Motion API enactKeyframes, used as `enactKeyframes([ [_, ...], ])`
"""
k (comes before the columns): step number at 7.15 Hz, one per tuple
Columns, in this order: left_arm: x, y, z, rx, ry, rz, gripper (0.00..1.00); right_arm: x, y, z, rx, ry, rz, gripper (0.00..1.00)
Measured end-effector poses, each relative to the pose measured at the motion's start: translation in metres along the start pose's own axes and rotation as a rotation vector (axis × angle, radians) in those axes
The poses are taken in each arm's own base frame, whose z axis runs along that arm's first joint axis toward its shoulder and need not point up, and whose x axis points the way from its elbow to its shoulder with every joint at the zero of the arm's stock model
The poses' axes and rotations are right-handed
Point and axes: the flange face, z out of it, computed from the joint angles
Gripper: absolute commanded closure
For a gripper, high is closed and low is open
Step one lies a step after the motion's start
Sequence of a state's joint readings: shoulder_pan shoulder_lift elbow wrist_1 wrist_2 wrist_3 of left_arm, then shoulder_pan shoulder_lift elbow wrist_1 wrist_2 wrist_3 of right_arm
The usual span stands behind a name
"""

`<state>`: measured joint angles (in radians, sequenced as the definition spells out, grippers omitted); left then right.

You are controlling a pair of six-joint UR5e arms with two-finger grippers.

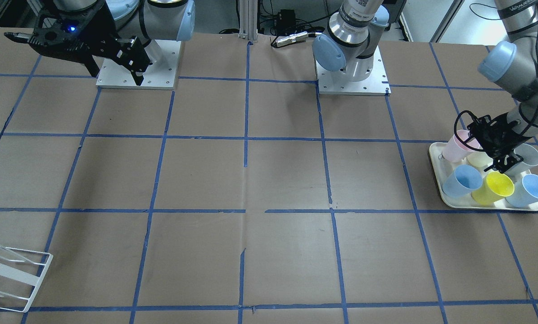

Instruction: Transfer IKEA cup to right arm and place on rack

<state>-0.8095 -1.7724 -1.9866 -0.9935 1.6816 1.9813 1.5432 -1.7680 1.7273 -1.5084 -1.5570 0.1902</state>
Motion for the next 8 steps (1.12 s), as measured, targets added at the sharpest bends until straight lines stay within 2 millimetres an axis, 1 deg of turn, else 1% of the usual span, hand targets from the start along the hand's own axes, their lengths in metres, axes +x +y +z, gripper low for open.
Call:
enactKeyframes([
  [2, -0.003, 0.004, 0.019, -0.027, 0.042, 0.022, 0.01, -0.002, 0.001, 0.0, -0.006, -0.023, 0.0, 0.0],
  [3, -0.003, 0.005, 0.026, -0.039, 0.061, 0.031, 0.34, -0.003, 0.001, 0.0, -0.008, -0.031, 0.0, 0.0],
  [4, -0.004, 0.006, 0.031, -0.043, 0.071, 0.037, 0.54, -0.004, 0.0, 0.0, -0.009, -0.034, 0.0, 0.0],
  [6, -0.004, 0.006, 0.033, -0.047, 0.076, 0.03, 0.82, -0.006, 0.0, -0.003, -0.007, -0.058, 0.008, 0.0],
  [7, -0.003, 0.005, 0.032, -0.049, 0.076, 0.024, 0.9, -0.01, 0.0, -0.004, -0.01, -0.099, 0.012, 0.0],
  [8, -0.003, 0.004, 0.031, -0.048, 0.078, 0.017, 0.96, -0.014, 0.001, -0.004, -0.017, -0.138, 0.012, 0.0],
])
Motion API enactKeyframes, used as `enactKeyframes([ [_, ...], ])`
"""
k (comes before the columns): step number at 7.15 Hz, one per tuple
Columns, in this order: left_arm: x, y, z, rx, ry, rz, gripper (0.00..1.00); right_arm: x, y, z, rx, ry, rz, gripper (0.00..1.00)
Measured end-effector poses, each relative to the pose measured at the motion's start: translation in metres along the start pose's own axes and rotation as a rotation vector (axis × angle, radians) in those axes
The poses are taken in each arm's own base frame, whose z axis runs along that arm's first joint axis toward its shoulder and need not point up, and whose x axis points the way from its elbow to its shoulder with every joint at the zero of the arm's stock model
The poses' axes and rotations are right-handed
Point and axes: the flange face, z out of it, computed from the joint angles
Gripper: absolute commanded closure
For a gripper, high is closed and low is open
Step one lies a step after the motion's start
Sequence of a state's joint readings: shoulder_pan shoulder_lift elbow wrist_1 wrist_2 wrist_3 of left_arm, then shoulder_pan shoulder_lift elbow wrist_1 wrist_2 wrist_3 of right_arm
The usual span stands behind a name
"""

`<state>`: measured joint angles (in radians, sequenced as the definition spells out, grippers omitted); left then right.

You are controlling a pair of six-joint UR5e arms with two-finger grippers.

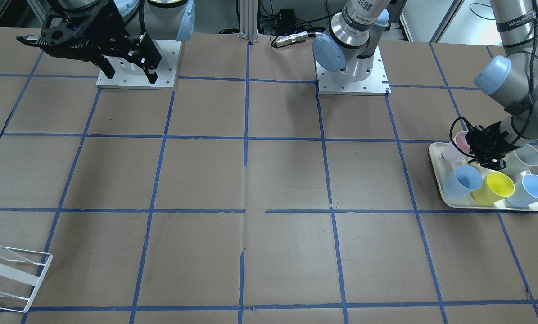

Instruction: Transfer IKEA cup to right arm and place on rack

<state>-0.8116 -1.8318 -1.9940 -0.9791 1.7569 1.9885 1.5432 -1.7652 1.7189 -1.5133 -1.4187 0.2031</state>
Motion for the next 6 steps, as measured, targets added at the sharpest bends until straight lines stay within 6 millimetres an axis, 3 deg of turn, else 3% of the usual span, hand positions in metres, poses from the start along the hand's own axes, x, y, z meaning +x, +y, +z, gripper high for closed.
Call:
enactKeyframes([
  [3, 0.008, -0.006, -0.017, 0.03, 0.029, -0.111, 0.96, -0.006, -0.015, -0.005, 0.035, -0.127, 0.006, 0.0],
  [6, 0.04, -0.03, -0.092, 0.213, 0.143, -0.376, 0.97, -0.03, -0.022, -0.005, -0.024, -0.453, 0.011, 0.0],
])
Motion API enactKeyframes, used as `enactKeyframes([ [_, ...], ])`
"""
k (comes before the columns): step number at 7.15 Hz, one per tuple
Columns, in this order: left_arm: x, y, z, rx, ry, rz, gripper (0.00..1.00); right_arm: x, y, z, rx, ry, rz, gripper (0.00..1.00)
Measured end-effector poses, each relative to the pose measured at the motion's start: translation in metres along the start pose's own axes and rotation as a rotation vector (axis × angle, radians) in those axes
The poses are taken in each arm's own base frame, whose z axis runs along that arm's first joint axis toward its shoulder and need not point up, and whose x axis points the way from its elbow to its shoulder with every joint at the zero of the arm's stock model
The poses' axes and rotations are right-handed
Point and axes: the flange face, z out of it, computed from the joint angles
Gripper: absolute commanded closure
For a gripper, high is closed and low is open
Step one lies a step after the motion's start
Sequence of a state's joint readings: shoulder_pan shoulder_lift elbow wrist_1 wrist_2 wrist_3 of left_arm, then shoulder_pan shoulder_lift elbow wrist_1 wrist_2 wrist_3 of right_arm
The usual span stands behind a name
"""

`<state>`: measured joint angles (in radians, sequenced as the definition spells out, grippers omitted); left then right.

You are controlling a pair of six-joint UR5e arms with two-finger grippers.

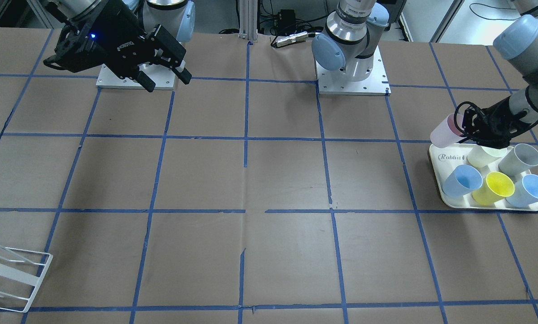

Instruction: Transfer IKEA cup to right arm and place on rack

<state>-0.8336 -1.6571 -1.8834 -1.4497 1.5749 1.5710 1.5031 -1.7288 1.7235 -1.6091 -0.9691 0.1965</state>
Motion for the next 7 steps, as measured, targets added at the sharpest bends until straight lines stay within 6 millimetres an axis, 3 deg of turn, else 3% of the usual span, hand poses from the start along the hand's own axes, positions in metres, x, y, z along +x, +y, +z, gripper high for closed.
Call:
enactKeyframes([
  [1, 0.026, -0.023, -0.026, 0.095, 0.066, -0.08, 0.97, -0.002, -0.006, -0.003, -0.016, -0.125, 0.011, 0.0],
  [3, 0.084, -0.086, -0.064, 0.262, 0.222, -0.226, 0.97, 0.006, -0.018, -0.009, -0.026, -0.395, -0.025, 0.0],
  [5, 0.133, -0.15, -0.069, 0.41, 0.454, -0.407, 0.97, 0.019, -0.017, 0.012, -0.043, -0.635, -0.054, 0.0],
  [7, 0.168, -0.203, -0.049, 0.533, 0.708, -0.488, 0.96, 0.035, -0.012, 0.039, -0.031, -0.8, -0.103, 0.0],
])
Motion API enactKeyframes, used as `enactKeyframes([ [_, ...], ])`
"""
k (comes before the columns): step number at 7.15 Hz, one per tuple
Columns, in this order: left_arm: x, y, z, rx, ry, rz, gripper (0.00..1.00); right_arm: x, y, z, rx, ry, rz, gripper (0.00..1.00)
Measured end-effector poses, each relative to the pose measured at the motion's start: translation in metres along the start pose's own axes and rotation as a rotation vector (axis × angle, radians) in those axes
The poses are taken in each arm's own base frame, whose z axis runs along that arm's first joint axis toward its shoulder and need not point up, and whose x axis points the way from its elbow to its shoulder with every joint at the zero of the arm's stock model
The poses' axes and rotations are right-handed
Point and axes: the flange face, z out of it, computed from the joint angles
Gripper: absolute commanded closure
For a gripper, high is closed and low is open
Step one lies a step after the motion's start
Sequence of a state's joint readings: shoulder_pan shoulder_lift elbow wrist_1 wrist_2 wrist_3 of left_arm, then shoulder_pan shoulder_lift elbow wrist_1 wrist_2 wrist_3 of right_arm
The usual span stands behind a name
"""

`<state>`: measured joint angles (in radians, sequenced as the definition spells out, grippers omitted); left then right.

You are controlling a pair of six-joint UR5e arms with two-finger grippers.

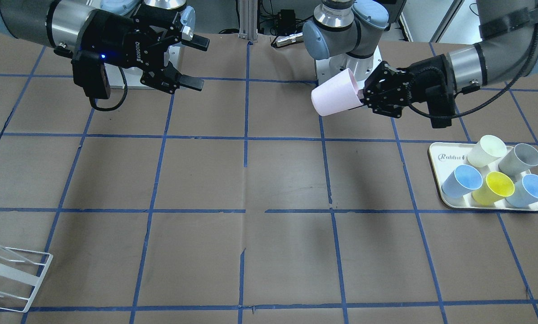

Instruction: Transfer IKEA cup to right arm and place on rack

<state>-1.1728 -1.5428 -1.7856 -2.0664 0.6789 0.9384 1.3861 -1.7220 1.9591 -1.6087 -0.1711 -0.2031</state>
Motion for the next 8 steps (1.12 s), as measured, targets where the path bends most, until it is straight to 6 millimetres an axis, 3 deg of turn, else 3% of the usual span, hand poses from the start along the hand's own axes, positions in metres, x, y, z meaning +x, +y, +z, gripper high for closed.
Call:
enactKeyframes([
  [2, -0.002, 0.003, 0.044, 0.102, 0.191, -0.087, 0.98, 0.024, 0.005, 0.006, 0.01, -0.081, 0.004, 0.0],
  [4, 0.008, 0.001, 0.077, 0.18, 0.316, -0.121, 0.98, 0.042, -0.001, 0.01, 0.007, -0.095, 0.042, 0.0],
  [6, 0.021, -0.007, 0.098, 0.221, 0.392, -0.128, 0.98, 0.057, -0.009, 0.015, 0.002, -0.121, 0.101, 0.0],
  [8, 0.026, -0.011, 0.115, 0.229, 0.433, -0.136, 1.0, 0.056, -0.012, 0.017, 0.003, -0.157, 0.15, 0.0],
])
